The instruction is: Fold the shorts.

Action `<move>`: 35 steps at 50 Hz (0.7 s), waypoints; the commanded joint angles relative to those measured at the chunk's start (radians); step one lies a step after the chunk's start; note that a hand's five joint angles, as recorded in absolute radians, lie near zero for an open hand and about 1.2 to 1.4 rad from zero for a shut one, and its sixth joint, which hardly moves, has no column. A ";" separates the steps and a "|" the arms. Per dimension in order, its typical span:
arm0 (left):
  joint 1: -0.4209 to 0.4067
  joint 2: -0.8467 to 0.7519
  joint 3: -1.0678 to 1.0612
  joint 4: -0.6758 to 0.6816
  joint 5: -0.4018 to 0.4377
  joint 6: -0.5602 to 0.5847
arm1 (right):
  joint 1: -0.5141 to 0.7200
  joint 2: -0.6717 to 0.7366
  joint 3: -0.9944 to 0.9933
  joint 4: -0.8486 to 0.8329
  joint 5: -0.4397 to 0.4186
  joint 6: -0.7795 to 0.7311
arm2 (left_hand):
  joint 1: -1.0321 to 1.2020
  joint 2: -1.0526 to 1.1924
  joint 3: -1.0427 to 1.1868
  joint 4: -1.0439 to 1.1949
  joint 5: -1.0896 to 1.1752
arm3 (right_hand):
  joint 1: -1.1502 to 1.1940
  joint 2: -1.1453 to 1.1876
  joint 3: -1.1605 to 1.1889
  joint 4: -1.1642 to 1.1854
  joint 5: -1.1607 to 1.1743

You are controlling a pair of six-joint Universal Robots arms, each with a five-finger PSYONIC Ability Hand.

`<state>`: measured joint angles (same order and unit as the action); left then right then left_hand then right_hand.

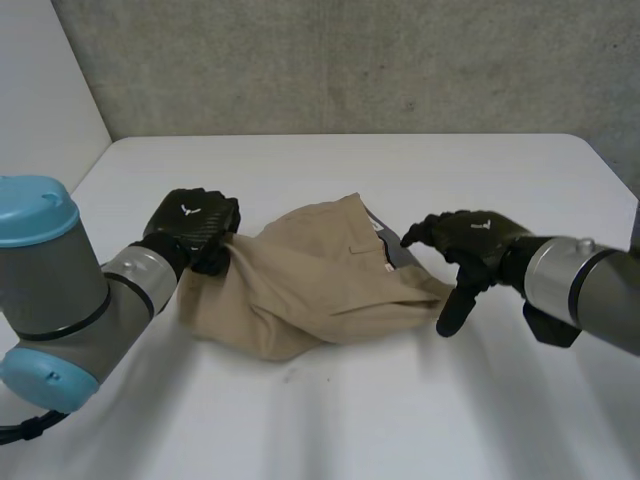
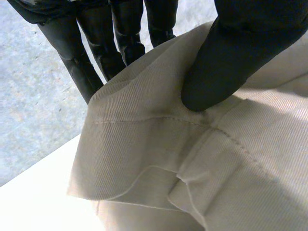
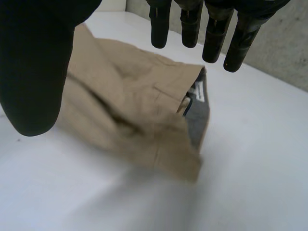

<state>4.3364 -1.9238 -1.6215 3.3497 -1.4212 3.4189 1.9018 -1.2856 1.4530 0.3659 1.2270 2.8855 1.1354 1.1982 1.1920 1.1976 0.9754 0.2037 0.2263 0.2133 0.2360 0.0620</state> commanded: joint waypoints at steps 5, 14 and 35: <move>0.000 -0.012 0.006 -0.001 -0.010 0.006 | 0.010 0.121 0.093 -0.234 0.014 0.008 | 0.261 0.198 0.204 0.199 0.246 | 0.092 0.069 0.082 0.060 0.059; -0.003 -0.003 -0.015 -0.007 -0.007 0.005 | 0.014 0.190 0.089 -0.442 0.016 0.006 | 0.232 0.169 0.176 0.170 0.218 | 1.193 1.170 1.183 1.160 1.160; 0.020 0.540 -0.320 -0.130 -0.039 -0.013 | 0.063 0.209 -0.059 -0.414 0.135 0.031 | -0.740 -0.803 -0.797 -0.802 -0.755 | 1.193 1.170 1.183 1.160 1.160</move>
<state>4.3606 -1.5213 -1.8416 3.2501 -1.4454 3.4179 1.9265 -1.1166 1.4439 -0.0778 1.3261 2.9033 0.3418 0.3246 0.3295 0.3218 0.1365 0.9709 1.1766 1.1757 1.1834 0.9696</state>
